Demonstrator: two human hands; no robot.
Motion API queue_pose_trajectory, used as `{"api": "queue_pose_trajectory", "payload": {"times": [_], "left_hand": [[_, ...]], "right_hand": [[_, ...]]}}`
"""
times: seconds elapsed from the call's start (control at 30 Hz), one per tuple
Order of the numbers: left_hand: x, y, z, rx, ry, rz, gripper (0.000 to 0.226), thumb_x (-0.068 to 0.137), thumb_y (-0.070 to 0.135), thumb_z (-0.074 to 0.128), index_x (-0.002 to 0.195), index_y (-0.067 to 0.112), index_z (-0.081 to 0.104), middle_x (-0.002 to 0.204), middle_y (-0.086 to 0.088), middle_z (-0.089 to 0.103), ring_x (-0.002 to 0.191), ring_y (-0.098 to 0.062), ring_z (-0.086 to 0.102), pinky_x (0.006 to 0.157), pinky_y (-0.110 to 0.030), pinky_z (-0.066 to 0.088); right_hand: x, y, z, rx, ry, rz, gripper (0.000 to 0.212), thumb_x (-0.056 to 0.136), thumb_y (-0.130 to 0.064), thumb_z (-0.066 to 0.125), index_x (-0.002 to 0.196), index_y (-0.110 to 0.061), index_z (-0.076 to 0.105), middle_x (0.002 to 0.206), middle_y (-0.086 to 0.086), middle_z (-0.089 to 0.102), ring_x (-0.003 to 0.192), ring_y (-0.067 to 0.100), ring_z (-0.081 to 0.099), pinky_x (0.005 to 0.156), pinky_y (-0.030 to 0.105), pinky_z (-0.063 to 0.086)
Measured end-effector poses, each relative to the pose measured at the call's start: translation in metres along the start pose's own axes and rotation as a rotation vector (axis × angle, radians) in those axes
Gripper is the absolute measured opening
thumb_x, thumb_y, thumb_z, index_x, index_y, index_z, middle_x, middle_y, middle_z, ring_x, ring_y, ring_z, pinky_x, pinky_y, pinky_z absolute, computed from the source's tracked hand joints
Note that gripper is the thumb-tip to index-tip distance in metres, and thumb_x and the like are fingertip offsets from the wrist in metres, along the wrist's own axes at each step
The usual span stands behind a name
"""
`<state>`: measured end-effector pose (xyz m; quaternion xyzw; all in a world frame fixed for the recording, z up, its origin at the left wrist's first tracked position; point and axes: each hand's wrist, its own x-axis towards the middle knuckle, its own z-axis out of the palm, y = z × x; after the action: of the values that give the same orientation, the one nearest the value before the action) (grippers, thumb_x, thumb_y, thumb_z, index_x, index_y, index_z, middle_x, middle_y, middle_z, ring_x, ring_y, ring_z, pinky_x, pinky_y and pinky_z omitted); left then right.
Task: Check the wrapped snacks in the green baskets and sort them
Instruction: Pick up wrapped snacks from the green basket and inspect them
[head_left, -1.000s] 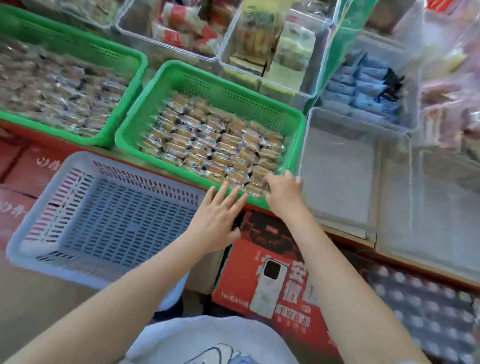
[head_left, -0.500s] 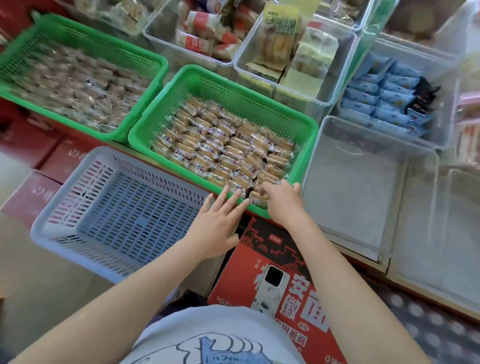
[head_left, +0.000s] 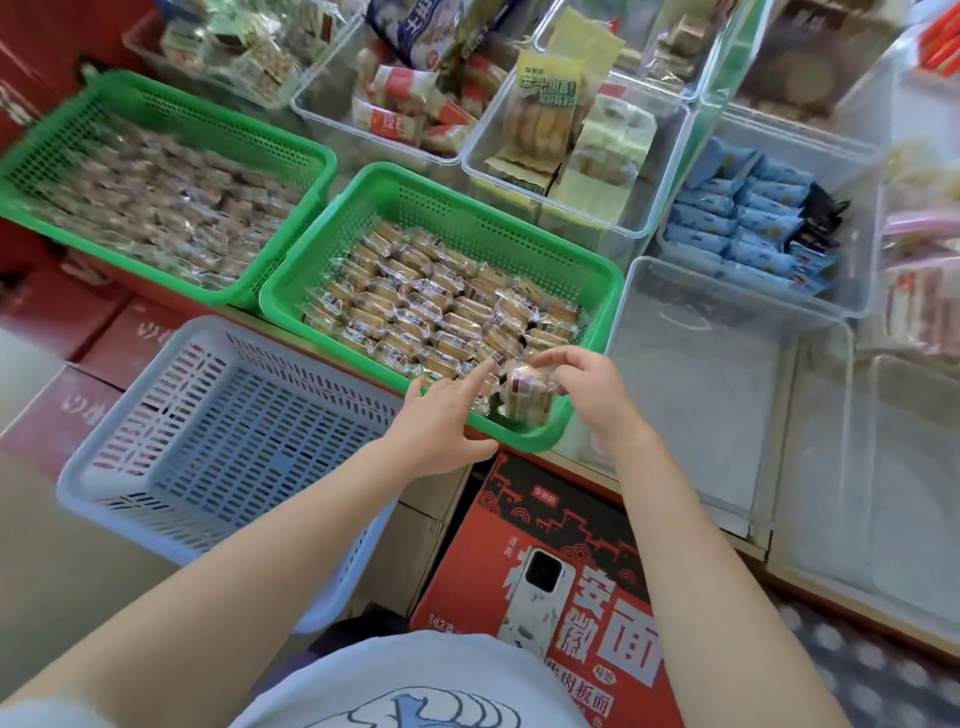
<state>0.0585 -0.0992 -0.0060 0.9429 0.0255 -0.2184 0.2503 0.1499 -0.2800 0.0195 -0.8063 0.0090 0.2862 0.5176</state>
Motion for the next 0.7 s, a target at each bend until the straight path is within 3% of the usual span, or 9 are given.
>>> {"api": "queue_pose_trajectory", "payload": {"times": [0.07,0.13,0.2,0.27,0.37,0.47,0.6,0.7], "left_hand": [[-0.010,0.012,-0.011,-0.357,0.055,0.010,0.095,0.087,0.051,0.072,0.160,0.036,0.014,0.146,0.007,0.050,0.134,-0.014,0.043,0.115,-0.040,0.031],[-0.022,0.025,-0.019,-0.711,0.071,0.016,0.074,0.085,0.042,0.079,0.148,0.035,0.043,0.137,0.012,0.059,0.125,-0.006,0.054,0.105,-0.032,0.042],[-0.032,0.033,-0.025,-0.920,0.072,-0.012,0.042,0.085,0.026,0.082,0.124,0.024,0.065,0.115,0.002,0.073,0.108,-0.018,0.069,0.094,-0.035,0.056],[-0.041,0.036,-0.030,-1.061,0.062,-0.072,0.029,0.084,0.017,0.082,0.111,0.017,0.071,0.104,-0.009,0.076,0.095,-0.027,0.074,0.080,-0.035,0.062],[-0.052,0.031,-0.034,-1.064,0.001,-0.074,0.029,0.083,0.024,0.082,0.110,0.018,0.074,0.101,-0.009,0.077,0.091,-0.027,0.075,0.078,-0.035,0.063],[-0.060,0.024,-0.036,-1.054,-0.058,-0.047,0.042,0.078,0.032,0.087,0.115,0.017,0.073,0.102,-0.008,0.077,0.094,-0.029,0.075,0.083,-0.038,0.062],[-0.065,0.018,-0.042,-1.081,-0.137,-0.019,0.058,0.065,0.040,0.088,0.116,0.016,0.073,0.106,-0.011,0.076,0.096,-0.030,0.074,0.087,-0.040,0.061],[-0.071,0.017,-0.044,-1.104,-0.165,-0.005,0.060,0.063,0.038,0.089,0.117,0.018,0.073,0.107,-0.012,0.076,0.097,-0.029,0.074,0.083,-0.037,0.061]], "right_hand": [[-0.012,-0.008,-0.011,0.262,-0.023,0.015,0.032,0.093,0.008,0.044,0.093,-0.010,0.070,0.091,0.000,0.069,0.073,0.009,0.055,0.073,0.026,0.047],[-0.026,-0.012,-0.015,0.582,-0.100,0.062,0.029,0.093,0.010,0.041,0.096,-0.006,0.066,0.073,0.002,0.064,0.061,0.012,0.051,0.070,0.031,0.046],[-0.043,-0.012,-0.013,0.771,-0.148,0.111,0.026,0.093,0.007,0.039,0.099,-0.006,0.062,0.065,0.004,0.057,0.059,0.015,0.049,0.072,0.035,0.045],[-0.059,-0.012,-0.008,0.783,-0.133,0.126,0.025,0.094,0.003,0.039,0.100,-0.007,0.061,0.061,0.002,0.050,0.061,0.017,0.048,0.072,0.035,0.045],[-0.083,-0.011,-0.004,0.538,-0.089,0.037,0.017,0.103,-0.016,0.046,0.102,-0.009,0.062,0.068,-0.001,0.056,0.071,0.015,0.052,0.070,0.029,0.047],[-0.100,-0.011,0.002,0.426,-0.098,-0.015,0.026,0.093,-0.036,0.062,0.105,-0.012,0.062,0.086,0.000,0.069,0.083,0.013,0.064,0.077,0.028,0.053],[-0.111,-0.013,0.010,0.588,-0.064,0.021,0.021,0.082,-0.028,0.069,0.092,-0.009,0.064,0.089,0.008,0.070,0.085,0.019,0.065,0.087,0.041,0.052],[-0.117,-0.012,0.012,0.658,-0.037,0.012,0.015,0.084,-0.022,0.067,0.085,-0.007,0.063,0.085,0.009,0.070,0.080,0.019,0.065,0.081,0.037,0.055]]}}
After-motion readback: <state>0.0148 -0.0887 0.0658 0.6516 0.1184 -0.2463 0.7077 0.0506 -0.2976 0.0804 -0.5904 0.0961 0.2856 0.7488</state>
